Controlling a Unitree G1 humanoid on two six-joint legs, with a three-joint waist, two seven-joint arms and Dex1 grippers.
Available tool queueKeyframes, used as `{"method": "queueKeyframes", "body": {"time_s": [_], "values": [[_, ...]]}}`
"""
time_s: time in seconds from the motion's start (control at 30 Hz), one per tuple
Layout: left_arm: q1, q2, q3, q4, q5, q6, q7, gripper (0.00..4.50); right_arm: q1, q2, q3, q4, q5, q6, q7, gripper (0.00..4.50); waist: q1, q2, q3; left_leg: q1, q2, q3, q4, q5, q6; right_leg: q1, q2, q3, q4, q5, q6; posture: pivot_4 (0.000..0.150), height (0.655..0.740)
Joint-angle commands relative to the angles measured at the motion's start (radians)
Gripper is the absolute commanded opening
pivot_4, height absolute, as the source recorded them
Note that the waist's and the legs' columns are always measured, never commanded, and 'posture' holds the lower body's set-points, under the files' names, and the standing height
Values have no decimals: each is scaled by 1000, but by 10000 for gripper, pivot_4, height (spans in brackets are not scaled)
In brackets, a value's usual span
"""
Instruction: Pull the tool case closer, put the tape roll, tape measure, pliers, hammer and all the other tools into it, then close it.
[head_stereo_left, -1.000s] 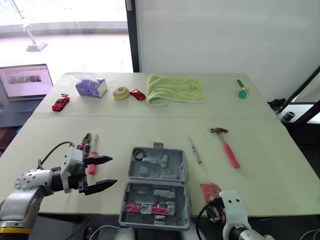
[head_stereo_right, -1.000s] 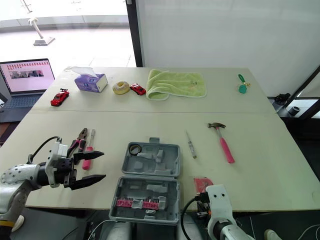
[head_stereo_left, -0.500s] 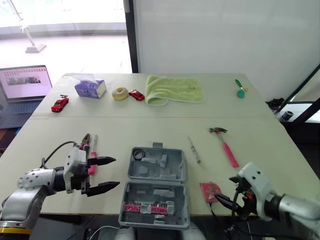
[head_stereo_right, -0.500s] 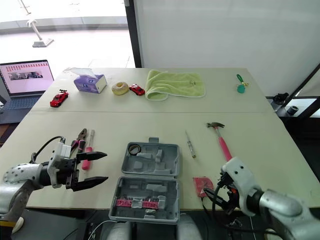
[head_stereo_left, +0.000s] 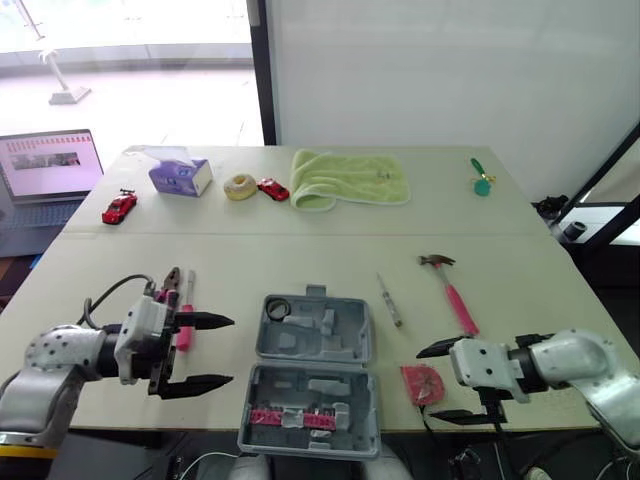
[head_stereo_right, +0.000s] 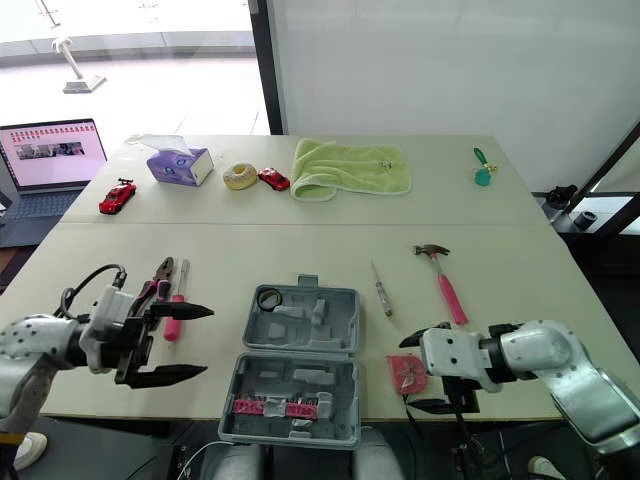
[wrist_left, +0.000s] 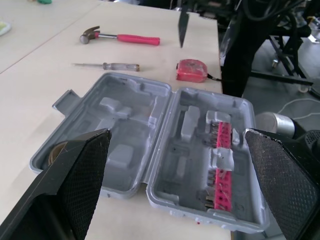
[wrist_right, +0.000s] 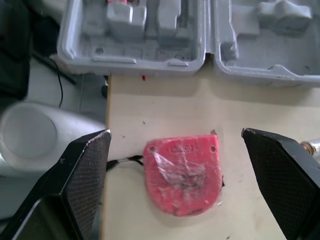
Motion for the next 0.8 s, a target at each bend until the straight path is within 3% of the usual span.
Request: {"method": "queueKeyframes", "body": {"time_s": [0.03,0.57,0.67,0.7,0.8], "values": [[3,0,27,-16,8,-75,-16,45000,-44,10,34,80,-36,-63,29,44257,3,1,0,0,0,0,0,0,0,0,0,0,0,0,0,1500,7400],[3,26,25,29,-10,-91,-85,45000,-143,77,138,267,-132,-115,26,44257,0,3,1,1,0,0,0,0,0,0,0,0,1,0,0,1500,7400],[8,28,22,34,-5,-98,-94,45000,-152,86,146,283,-136,-121,33,35433,0,3,1,1,0,0,0,0,0,0,0,0,1,0,0,1500,7400],[7,28,22,37,-5,-100,-95,45000,-155,87,150,287,-138,-125,37,30502,0,3,1,1,0,0,0,0,0,0,0,0,1,0,0,1500,7400],[5,27,25,45,-5,-102,-97,45000,-162,93,154,286,-136,-118,42,28489,0,3,1,1,0,0,0,0,0,1,0,0,1,0,0,1500,7400]]}}
